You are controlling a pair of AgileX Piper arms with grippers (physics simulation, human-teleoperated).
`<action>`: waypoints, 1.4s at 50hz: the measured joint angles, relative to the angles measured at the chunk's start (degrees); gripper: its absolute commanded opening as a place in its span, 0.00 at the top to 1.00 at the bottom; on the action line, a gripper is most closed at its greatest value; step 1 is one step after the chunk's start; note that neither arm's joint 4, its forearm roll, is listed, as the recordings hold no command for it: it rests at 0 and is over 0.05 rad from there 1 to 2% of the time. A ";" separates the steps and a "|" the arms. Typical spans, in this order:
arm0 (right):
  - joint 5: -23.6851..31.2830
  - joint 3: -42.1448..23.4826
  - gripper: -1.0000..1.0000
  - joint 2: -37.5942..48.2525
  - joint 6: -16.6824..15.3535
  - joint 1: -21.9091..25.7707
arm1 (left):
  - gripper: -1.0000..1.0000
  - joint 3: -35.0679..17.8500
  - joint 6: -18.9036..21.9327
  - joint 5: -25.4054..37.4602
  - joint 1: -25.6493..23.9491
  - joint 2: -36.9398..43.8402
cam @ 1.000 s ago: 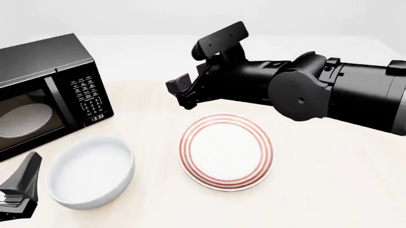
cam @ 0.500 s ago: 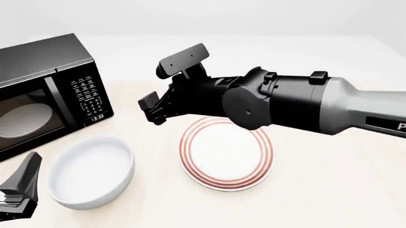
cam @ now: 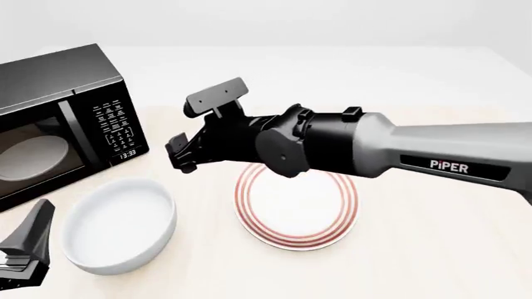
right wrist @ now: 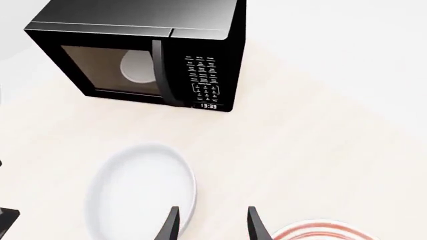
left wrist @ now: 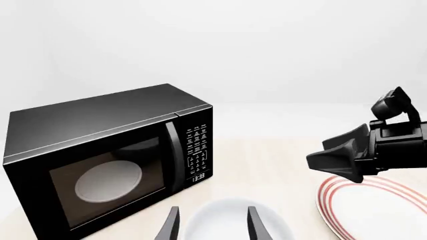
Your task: Put the white bowl to the right of the plate.
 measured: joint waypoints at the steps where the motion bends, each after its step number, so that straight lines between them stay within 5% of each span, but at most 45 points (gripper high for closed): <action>1: -0.03 -0.19 0.00 0.28 0.13 0.01 | 0.00 0.00 0.00 0.00 0.00 0.00; 70: -2.90 -6.50 0.00 14.31 10.90 1.68 | 0.00 0.00 0.00 0.00 0.00 0.00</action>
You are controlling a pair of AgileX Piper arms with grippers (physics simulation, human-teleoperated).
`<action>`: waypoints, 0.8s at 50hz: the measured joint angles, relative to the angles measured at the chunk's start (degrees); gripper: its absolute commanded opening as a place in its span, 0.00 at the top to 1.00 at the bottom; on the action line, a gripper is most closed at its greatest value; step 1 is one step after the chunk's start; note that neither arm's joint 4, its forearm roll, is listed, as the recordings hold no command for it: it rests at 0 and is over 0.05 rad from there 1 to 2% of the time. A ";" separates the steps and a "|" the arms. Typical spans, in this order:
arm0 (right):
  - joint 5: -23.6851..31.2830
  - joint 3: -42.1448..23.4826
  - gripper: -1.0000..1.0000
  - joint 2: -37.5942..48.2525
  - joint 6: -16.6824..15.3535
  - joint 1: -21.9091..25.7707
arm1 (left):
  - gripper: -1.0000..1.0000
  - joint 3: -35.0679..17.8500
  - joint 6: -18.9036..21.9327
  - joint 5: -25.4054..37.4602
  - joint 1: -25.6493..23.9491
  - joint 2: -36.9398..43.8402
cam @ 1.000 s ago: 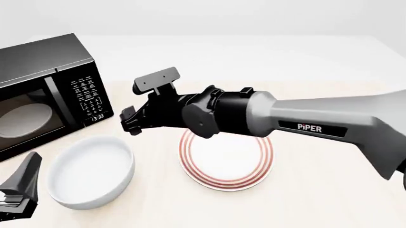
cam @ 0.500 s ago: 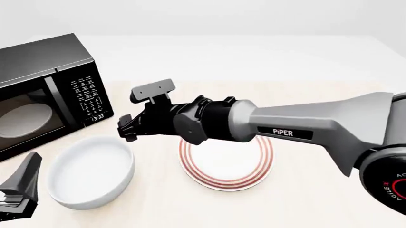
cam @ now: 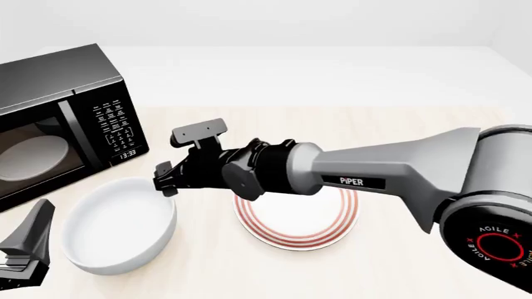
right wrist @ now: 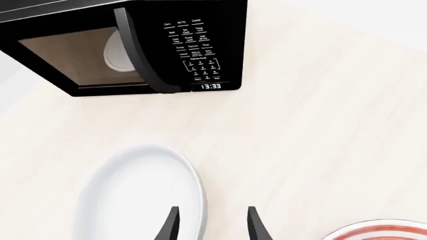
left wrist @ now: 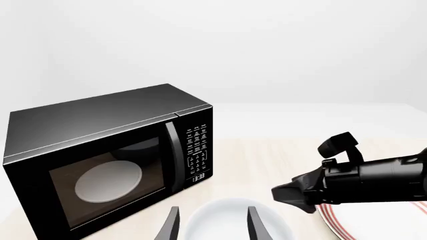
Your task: Put the white bowl to the right of the plate.
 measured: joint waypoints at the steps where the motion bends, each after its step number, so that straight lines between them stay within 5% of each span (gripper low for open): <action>1: -0.03 -0.03 0.00 0.14 0.06 -0.04 | 0.00 0.00 0.00 0.00 0.00 0.00; 40: -1.31 -2.32 0.00 5.65 2.32 0.24 | 0.00 0.00 0.00 0.00 0.00 0.00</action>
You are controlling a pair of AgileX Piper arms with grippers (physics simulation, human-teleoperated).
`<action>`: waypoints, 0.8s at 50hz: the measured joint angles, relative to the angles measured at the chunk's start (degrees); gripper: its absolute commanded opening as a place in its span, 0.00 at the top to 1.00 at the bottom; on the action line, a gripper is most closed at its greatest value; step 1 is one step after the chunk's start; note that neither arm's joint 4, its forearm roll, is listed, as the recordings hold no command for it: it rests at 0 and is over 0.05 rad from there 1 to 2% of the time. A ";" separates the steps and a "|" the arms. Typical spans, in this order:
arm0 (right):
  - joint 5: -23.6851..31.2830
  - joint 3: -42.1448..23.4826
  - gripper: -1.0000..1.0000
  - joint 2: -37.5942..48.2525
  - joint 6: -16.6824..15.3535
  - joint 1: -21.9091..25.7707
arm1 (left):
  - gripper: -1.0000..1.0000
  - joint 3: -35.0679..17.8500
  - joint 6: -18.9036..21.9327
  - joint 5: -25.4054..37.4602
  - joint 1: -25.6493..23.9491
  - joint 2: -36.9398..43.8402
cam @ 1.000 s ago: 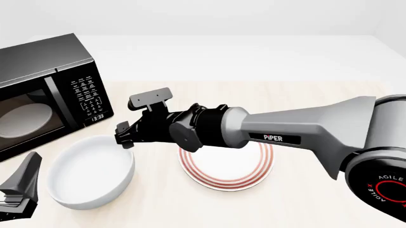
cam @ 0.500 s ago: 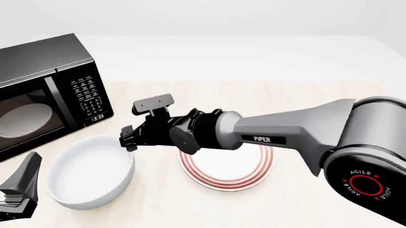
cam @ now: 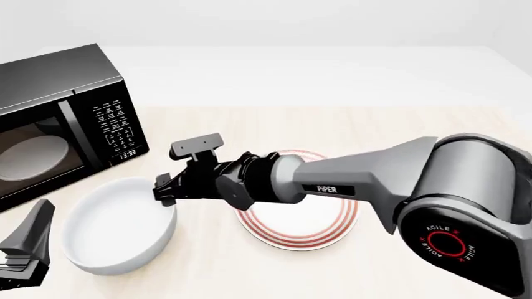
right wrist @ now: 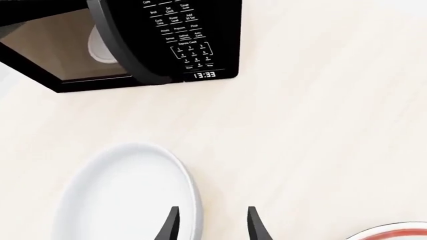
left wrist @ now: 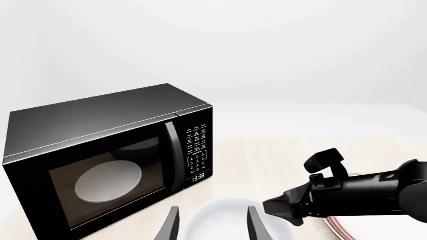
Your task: Put the white bowl to the right of the plate.
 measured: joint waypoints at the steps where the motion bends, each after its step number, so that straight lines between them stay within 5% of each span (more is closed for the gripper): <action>1: -0.03 -0.07 0.00 0.15 0.08 0.03 | 0.00 0.00 0.00 0.00 0.00 0.00; 40: -1.86 -1.06 0.00 3.82 2.05 0.64 | 0.00 0.00 0.00 0.00 0.00 0.00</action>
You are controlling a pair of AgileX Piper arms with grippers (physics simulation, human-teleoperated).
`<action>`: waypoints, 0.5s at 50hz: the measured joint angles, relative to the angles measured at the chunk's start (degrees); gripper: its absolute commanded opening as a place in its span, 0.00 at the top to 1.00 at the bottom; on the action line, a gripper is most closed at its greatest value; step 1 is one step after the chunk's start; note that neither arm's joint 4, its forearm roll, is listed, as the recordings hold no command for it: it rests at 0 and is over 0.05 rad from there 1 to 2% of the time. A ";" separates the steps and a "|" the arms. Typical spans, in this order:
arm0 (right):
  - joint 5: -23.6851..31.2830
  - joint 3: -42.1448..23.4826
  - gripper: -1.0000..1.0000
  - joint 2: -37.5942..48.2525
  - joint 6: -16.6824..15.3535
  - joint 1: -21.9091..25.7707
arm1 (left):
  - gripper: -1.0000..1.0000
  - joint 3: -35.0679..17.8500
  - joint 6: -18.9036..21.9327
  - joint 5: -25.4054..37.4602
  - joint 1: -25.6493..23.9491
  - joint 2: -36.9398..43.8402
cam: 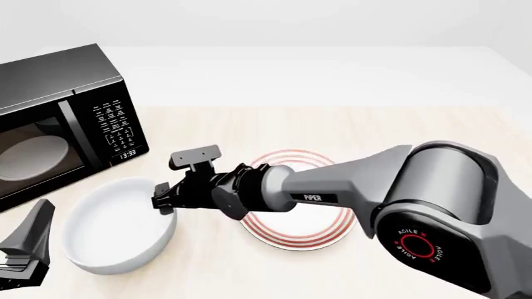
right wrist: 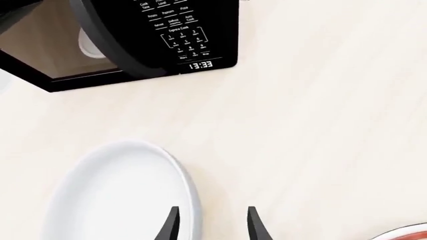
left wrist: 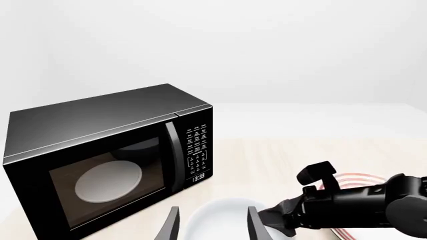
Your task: Put the white bowl to the right of the plate.
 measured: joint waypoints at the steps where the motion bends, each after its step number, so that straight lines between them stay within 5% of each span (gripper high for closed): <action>1: -0.06 -0.02 0.00 0.03 0.07 0.02 | 0.00 0.00 0.00 0.00 0.00 0.00; 13: -0.40 -0.41 0.00 0.56 0.66 0.22 | 0.00 0.00 0.00 0.00 0.00 0.00; 14: -0.44 -0.43 1.00 0.58 0.70 0.23 | 0.00 0.00 0.00 0.00 0.00 0.00; 25: -0.51 -0.27 1.00 0.80 0.34 0.37 | 0.00 0.00 0.00 0.00 0.00 0.00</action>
